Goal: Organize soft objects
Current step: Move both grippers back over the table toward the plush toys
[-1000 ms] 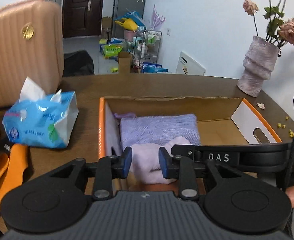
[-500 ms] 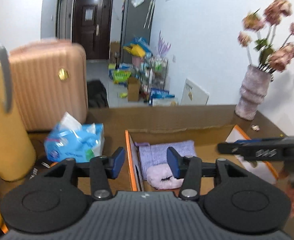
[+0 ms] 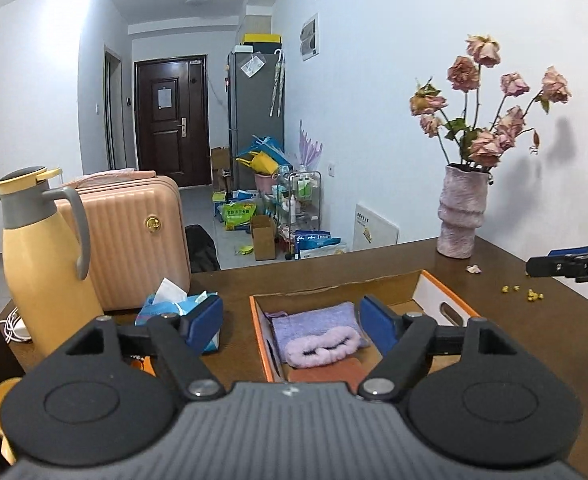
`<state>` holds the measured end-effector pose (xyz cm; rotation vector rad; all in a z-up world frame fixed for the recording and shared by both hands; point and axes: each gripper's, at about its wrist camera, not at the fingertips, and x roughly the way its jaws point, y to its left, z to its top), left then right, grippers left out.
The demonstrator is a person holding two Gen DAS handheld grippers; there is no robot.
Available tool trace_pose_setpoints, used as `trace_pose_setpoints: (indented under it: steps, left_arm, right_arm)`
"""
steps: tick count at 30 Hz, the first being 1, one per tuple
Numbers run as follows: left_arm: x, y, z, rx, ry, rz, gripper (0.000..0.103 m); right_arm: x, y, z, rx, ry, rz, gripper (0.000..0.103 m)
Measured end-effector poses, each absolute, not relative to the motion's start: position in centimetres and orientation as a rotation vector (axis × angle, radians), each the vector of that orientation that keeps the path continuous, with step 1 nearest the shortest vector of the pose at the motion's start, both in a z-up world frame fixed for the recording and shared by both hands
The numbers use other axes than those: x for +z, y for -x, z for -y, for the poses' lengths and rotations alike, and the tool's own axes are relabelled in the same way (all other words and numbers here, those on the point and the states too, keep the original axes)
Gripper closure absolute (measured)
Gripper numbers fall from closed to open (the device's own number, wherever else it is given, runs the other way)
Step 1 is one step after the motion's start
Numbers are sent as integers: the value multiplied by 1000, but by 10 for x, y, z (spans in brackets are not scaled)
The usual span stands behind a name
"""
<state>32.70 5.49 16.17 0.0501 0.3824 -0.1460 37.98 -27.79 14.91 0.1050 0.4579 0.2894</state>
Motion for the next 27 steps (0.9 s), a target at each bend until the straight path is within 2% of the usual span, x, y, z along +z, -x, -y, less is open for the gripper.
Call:
trace_pose_setpoints:
  steps: [5,10,16,20,27]
  left_arm:
    - [132,-268,-54,-143,-45,-338,19]
    - [86,-190,-52,-155,28,-320,16]
    - [39,-120,-55,-116,93,-346,9]
    - [19,-122,-53,-119,92,-450,9]
    - [9,-141,-49,-119,100,-470,9]
  right_arm:
    - [132,-313,278,291,-67,-362,21]
    - [91,-231,273,332,-77,-308,20]
    - [40,-142,267,346,-115,-293,14]
    - [17,-130,262,376,-141,-350,13]
    - [10,-143,247,364,-110,-369,14]
